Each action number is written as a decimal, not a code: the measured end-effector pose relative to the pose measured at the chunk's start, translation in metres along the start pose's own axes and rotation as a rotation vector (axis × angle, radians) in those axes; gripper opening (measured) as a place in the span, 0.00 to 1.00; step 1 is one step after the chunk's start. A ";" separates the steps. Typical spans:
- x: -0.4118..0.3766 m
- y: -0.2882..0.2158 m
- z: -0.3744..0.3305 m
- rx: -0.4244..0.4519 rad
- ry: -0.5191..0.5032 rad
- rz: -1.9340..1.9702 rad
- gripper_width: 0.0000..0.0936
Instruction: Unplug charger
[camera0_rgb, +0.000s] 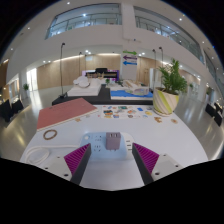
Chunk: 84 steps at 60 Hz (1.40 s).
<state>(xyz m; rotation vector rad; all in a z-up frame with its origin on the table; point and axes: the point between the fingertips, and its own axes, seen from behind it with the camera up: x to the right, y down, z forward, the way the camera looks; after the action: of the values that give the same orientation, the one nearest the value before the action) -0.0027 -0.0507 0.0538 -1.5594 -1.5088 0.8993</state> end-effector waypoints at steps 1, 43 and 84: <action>0.001 0.001 0.005 0.003 -0.010 0.001 0.92; 0.004 -0.023 0.078 0.072 -0.013 0.027 0.13; 0.196 0.017 0.096 -0.187 0.105 0.015 0.30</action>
<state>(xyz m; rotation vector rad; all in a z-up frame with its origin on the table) -0.0711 0.1506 0.0001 -1.7257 -1.5435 0.6889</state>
